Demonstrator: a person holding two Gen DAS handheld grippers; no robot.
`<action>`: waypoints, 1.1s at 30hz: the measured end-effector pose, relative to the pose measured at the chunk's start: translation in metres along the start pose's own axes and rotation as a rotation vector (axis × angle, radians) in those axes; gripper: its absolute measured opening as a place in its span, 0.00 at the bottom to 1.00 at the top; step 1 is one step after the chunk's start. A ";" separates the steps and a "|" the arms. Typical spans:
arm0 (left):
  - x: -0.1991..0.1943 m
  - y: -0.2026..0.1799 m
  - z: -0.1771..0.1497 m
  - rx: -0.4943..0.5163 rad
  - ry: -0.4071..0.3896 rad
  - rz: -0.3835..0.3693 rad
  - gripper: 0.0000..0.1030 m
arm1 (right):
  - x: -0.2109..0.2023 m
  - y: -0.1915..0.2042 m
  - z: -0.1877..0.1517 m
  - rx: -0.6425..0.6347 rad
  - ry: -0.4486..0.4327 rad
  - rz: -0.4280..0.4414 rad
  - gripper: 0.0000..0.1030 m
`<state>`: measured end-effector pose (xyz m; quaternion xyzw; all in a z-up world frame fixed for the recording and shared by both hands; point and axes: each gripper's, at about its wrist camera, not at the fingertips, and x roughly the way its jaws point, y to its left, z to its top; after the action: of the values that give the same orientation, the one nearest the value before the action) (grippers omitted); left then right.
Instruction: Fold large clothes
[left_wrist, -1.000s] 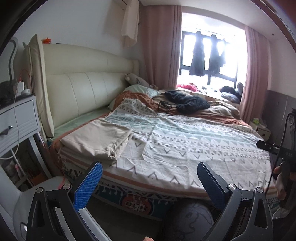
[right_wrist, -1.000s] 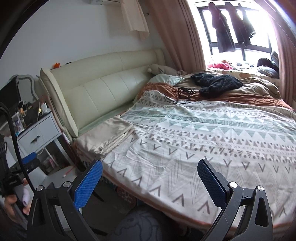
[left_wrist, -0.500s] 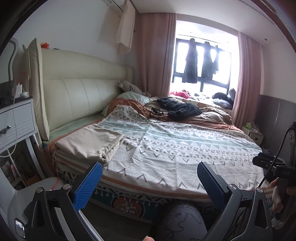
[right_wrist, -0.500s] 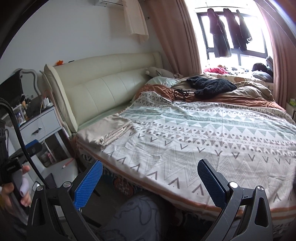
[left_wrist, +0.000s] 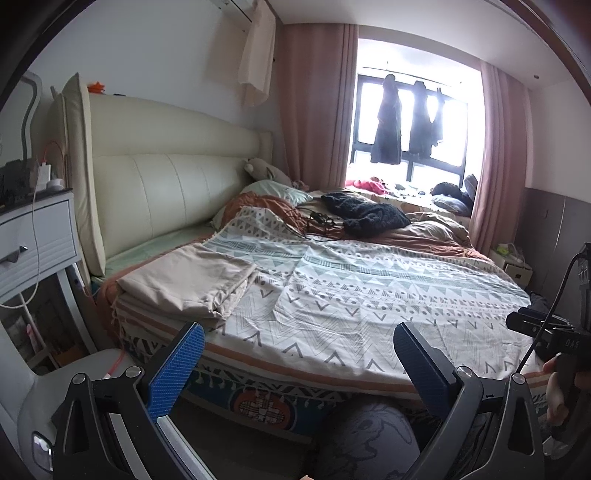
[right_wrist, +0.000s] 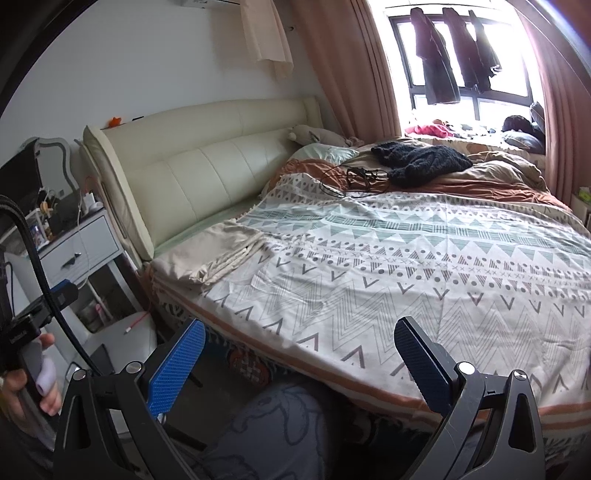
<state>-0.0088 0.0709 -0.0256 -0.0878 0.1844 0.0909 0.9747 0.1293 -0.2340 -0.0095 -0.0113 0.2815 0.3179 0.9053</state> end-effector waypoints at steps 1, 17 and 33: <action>0.000 0.000 0.000 -0.003 0.000 -0.001 1.00 | 0.001 0.000 0.000 0.003 0.002 -0.001 1.00; 0.001 0.002 -0.003 -0.012 0.007 0.002 1.00 | 0.006 -0.001 -0.004 0.029 0.022 -0.017 1.00; -0.004 -0.001 -0.005 0.010 -0.001 0.009 1.00 | 0.001 -0.002 -0.006 0.040 0.022 -0.025 1.00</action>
<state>-0.0143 0.0682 -0.0281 -0.0822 0.1849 0.0943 0.9748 0.1283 -0.2356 -0.0153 -0.0001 0.2977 0.3009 0.9060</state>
